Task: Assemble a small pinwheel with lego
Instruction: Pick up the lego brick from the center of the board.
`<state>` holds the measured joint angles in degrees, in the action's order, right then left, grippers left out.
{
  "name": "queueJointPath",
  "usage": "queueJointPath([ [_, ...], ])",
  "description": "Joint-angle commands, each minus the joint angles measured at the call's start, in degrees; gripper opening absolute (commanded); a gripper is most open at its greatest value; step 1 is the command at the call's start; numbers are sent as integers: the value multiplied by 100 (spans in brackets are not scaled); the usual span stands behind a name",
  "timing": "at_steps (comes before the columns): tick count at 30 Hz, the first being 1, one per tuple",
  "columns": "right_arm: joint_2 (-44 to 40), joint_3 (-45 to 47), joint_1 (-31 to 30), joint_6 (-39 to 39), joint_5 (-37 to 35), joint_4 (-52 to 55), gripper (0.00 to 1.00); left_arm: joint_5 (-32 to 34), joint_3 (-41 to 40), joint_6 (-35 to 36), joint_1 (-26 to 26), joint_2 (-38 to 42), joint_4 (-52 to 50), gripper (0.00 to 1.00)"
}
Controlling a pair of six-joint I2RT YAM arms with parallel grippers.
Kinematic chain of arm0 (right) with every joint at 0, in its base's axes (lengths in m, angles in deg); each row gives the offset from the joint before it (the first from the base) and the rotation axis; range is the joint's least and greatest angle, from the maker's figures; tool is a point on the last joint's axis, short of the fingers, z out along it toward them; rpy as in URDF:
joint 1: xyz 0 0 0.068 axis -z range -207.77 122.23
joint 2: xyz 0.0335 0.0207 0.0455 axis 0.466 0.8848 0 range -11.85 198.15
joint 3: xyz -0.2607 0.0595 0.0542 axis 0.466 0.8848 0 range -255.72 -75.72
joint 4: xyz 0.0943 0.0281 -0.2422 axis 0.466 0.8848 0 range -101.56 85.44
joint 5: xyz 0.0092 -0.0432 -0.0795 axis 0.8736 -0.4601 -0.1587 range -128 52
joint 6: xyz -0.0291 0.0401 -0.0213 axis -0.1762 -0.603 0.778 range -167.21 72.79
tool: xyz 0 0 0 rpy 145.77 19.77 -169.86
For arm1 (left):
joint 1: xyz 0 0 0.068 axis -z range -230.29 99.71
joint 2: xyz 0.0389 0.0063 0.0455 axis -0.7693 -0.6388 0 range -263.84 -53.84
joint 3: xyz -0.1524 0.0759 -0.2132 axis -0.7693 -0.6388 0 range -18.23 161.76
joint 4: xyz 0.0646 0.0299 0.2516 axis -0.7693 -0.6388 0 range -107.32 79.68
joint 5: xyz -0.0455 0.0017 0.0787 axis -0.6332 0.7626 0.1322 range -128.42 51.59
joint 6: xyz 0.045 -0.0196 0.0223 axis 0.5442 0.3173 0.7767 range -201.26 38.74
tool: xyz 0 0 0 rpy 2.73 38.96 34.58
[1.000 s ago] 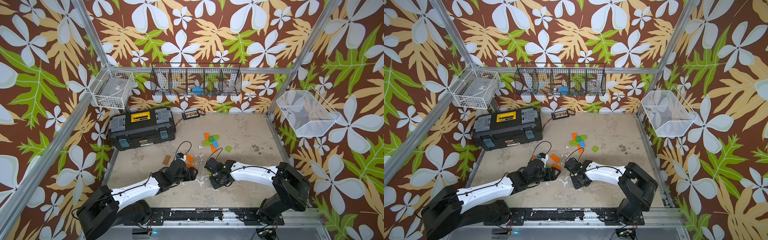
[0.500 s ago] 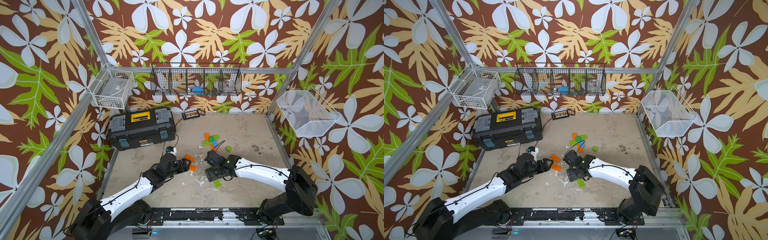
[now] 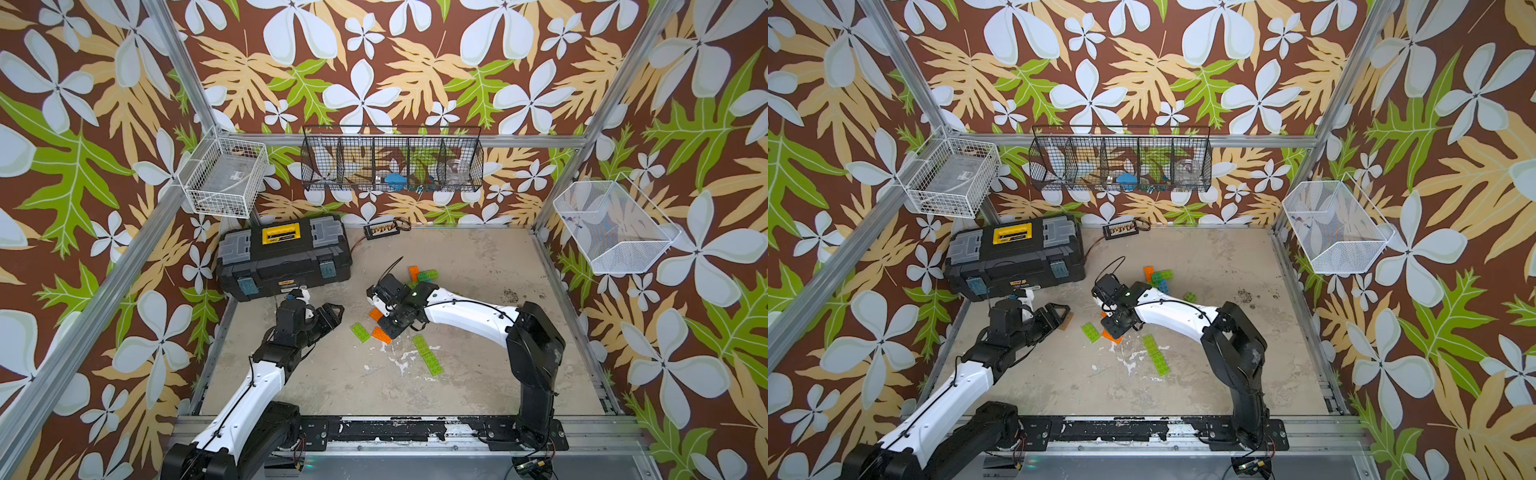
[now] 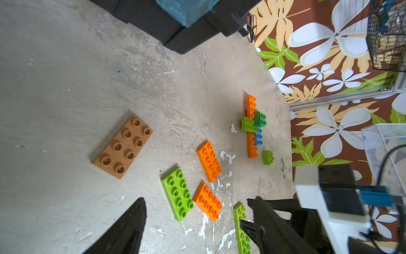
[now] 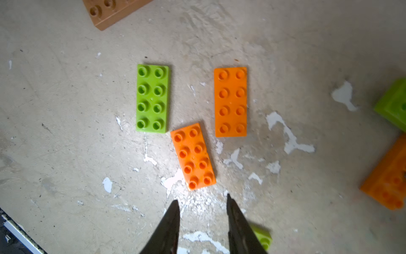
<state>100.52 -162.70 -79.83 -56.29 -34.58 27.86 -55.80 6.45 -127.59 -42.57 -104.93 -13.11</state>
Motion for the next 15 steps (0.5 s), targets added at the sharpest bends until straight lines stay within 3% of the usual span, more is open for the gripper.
queueJointPath([
  [1, 250, -253, -49, 308, 249, 350, 38, -282, -23, 123, -182, 124, -200, 77],
  [15, 924, -715, -76, 361, 195, 532, 38, -367, -69, 247, -251, 82, -235, 76],
])
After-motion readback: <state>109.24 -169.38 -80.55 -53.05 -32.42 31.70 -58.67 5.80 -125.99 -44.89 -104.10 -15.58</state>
